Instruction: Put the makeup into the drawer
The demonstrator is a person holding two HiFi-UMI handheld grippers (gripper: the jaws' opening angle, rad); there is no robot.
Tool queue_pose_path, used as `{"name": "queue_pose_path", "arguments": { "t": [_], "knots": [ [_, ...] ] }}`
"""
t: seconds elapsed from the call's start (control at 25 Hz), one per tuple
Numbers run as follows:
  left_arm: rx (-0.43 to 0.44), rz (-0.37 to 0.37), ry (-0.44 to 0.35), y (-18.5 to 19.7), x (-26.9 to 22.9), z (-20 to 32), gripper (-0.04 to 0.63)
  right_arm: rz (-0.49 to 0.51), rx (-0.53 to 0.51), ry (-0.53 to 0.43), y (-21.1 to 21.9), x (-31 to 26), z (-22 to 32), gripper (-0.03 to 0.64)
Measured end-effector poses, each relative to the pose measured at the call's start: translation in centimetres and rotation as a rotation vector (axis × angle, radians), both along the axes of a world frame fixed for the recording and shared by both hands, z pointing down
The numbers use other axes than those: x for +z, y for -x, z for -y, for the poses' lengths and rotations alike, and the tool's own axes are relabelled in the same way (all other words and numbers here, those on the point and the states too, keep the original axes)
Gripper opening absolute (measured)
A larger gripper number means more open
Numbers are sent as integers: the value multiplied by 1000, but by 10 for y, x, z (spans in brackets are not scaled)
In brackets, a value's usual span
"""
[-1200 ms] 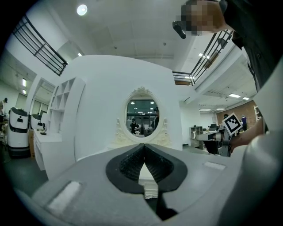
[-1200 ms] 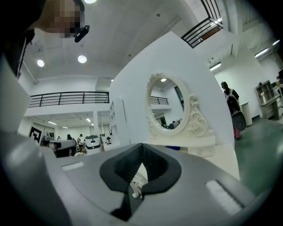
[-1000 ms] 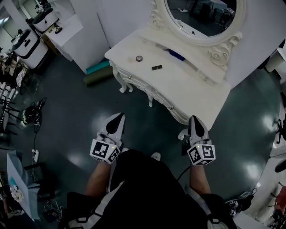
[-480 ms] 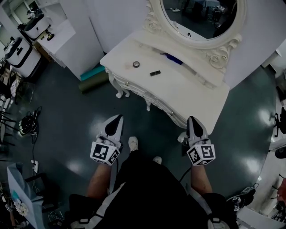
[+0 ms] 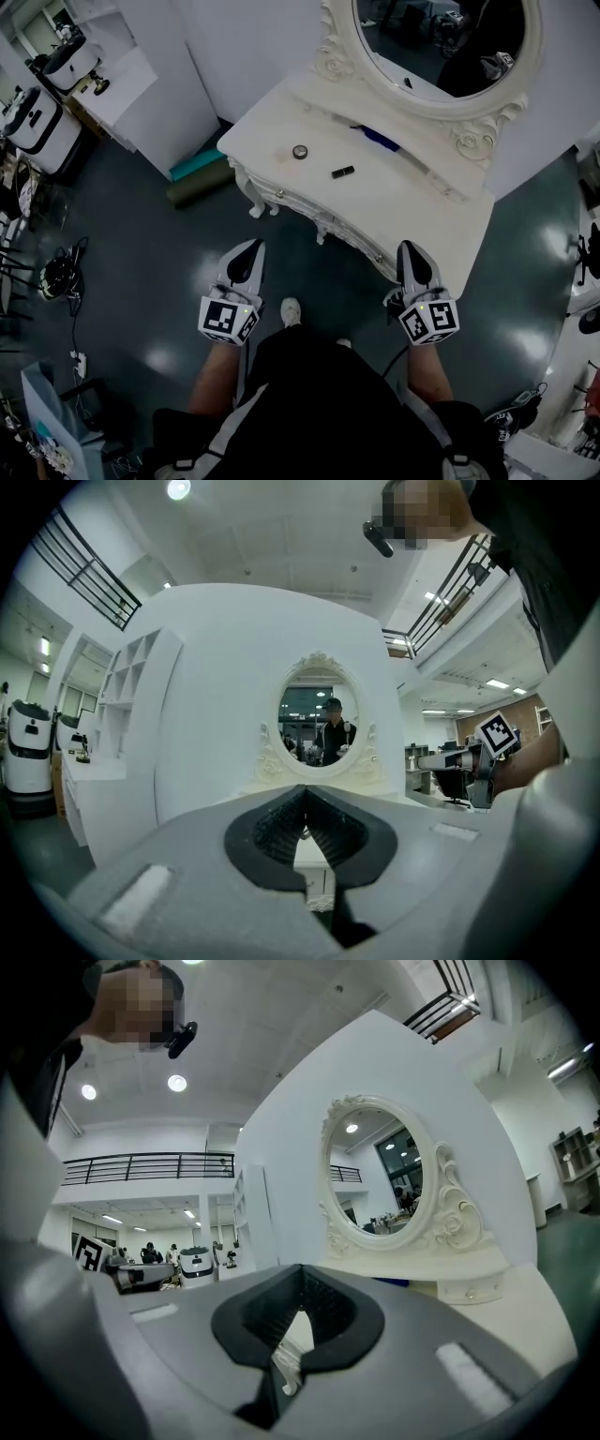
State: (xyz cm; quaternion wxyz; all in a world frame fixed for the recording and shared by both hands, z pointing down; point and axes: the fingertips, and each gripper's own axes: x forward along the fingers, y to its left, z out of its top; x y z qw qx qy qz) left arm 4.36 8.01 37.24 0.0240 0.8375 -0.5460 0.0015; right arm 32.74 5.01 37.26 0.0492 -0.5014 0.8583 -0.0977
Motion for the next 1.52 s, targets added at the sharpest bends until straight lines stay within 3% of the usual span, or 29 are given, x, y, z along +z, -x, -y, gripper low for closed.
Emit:
{"name": "queue_pose_path", "arguments": {
  "t": [0.32, 0.76, 1.28, 1.52],
  "knots": [
    [32, -10, 28, 39, 21, 42, 5, -46, 17, -5, 45, 4, 37, 0],
    [118, 45, 87, 69, 53, 87, 5, -72, 48, 6, 88, 9, 64, 0],
    [140, 54, 213, 52, 113, 125, 5, -115, 75, 105, 68, 46, 71, 0],
    [130, 81, 273, 42, 138, 148, 5, -85, 56, 134, 62, 49, 89, 0]
  ]
}}
